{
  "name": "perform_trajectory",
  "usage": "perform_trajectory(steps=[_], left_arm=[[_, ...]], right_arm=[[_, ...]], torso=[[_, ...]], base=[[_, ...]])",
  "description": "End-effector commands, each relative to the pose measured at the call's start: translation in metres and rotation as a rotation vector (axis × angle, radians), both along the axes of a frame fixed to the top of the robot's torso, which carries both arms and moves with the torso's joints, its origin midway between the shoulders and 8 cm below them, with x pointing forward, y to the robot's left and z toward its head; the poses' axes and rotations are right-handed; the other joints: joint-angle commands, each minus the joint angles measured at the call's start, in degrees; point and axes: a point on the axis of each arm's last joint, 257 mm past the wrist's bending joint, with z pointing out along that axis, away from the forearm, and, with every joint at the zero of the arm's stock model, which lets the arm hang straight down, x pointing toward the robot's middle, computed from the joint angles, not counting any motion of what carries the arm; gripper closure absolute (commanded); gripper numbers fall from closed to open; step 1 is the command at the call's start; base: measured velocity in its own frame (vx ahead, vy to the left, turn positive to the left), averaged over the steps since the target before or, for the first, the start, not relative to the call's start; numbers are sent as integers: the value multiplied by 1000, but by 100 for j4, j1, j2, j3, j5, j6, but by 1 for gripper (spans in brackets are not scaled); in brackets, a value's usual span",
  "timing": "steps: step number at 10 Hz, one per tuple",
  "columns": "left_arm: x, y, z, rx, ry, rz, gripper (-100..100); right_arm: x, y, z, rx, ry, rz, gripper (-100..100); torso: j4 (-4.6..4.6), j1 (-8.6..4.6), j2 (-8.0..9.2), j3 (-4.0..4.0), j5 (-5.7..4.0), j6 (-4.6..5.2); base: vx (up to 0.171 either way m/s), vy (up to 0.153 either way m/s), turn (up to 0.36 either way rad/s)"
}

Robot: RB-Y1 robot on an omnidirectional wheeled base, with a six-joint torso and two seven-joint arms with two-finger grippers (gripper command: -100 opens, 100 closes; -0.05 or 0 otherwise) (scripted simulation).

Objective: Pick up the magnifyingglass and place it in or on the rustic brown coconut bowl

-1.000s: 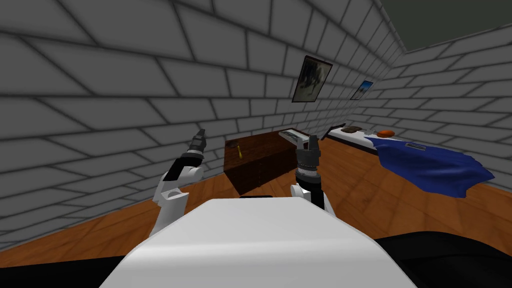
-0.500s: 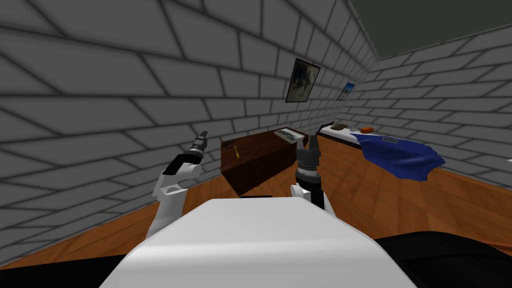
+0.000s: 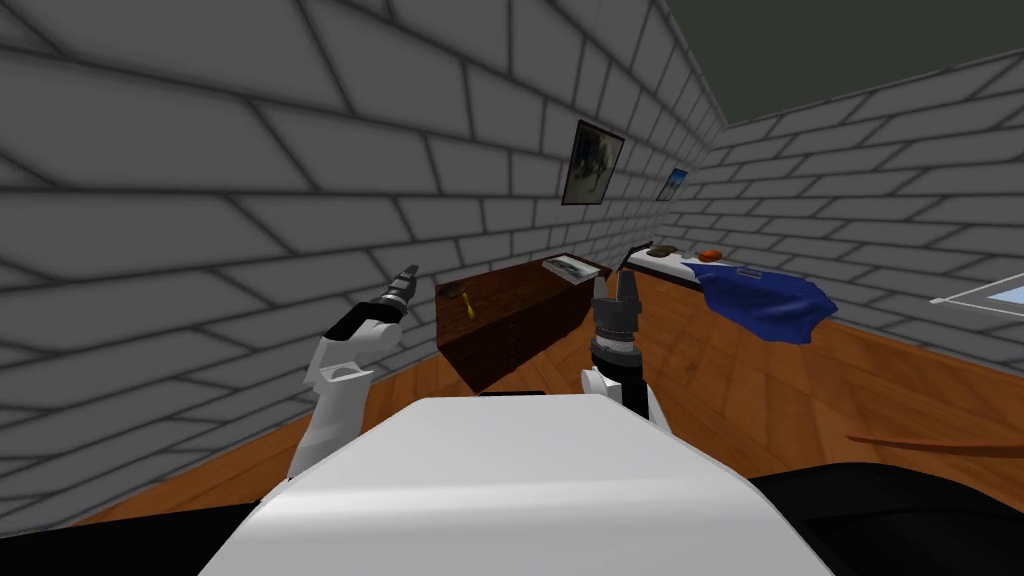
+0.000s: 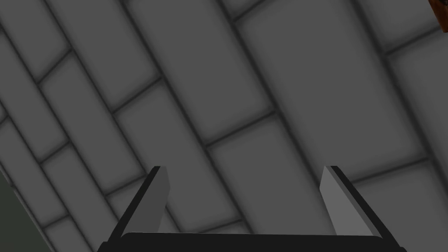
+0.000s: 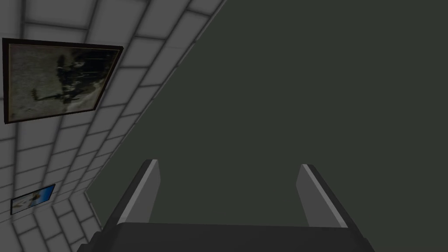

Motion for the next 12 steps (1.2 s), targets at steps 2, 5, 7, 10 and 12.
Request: perform_trajectory(steps=[2,5,7,10,12], left_arm=[[9,6,-14,3,72,-1,-100],[15,11,-33,3,155,-4,-100],[19,14,-45,6,211,-9,-100],[21,18,-66,4,300,-14,-100],[23,21,-82,6,370,-21,-100]], right_arm=[[0,0,0,0,0,0,0],[0,0,0,0,0,0,0],[0,0,0,0,0,0,0],[0,0,0,0,0,0,0],[0,0,0,0,0,0,0]], torso=[[0,-1,-2,-1,0,-1],[-1,0,-3,-2,0,3],[-1,-1,-3,-2,0,-2],[-1,-2,-5,-3,-1,3],[-2,-2,-6,-4,0,2]], base=[[-7,2,-102],[-9,7,-130],[-2,0,-100],[-2,4,-129],[2,3,-136]])
